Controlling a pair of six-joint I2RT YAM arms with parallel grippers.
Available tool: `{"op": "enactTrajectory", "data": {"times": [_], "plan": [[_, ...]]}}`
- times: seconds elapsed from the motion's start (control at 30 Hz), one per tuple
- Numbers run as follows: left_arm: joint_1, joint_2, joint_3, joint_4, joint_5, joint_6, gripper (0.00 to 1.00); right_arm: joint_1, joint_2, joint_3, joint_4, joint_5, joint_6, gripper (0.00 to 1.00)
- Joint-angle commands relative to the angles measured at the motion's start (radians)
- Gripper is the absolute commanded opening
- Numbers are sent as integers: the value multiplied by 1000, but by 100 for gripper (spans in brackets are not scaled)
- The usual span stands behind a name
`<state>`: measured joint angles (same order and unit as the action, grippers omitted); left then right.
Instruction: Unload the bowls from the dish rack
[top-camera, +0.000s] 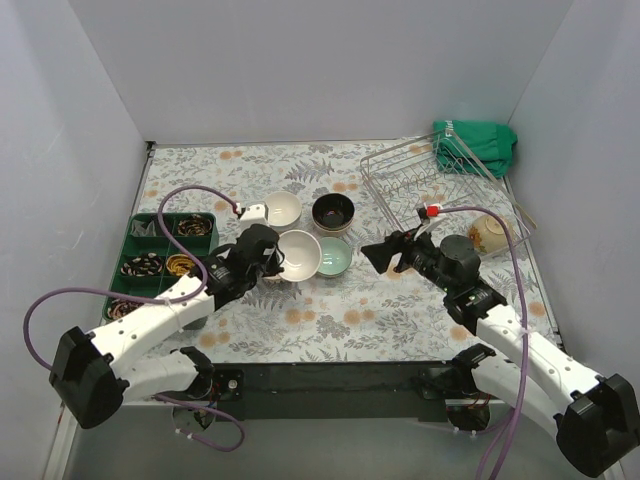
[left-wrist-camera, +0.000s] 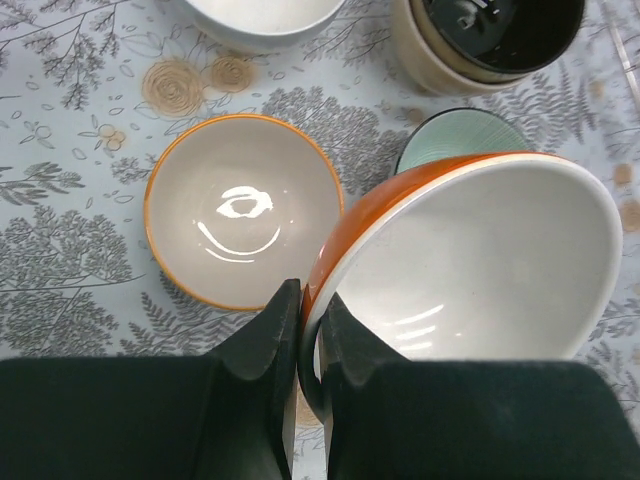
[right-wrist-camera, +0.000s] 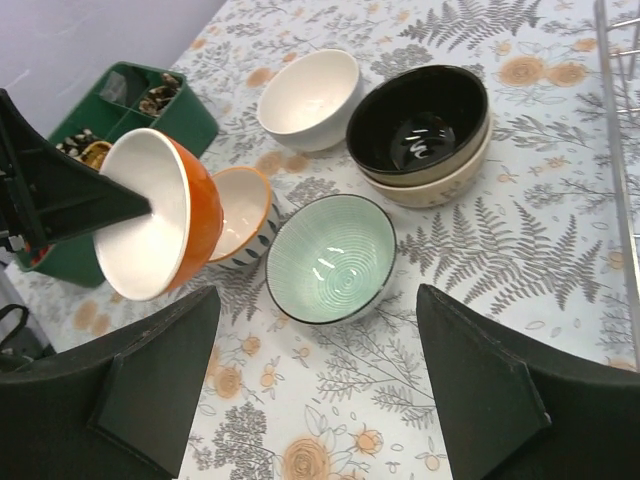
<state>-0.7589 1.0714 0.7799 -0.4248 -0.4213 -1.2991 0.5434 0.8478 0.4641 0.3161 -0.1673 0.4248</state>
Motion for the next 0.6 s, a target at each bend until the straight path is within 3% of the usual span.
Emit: {"op": "enactTrajectory", "data": {"times": [0.0,0.27,0.57], "plan": [[67,64,93,-146,-10,56,0,0,-38,54,-84,91,-84,88],[242,139,127,-150,127,164,0,-2,-72,64,-141,141,-141,88],[277,260,140,-114,207,208,0,0,-82,62,-176,163,-164,88]]}}
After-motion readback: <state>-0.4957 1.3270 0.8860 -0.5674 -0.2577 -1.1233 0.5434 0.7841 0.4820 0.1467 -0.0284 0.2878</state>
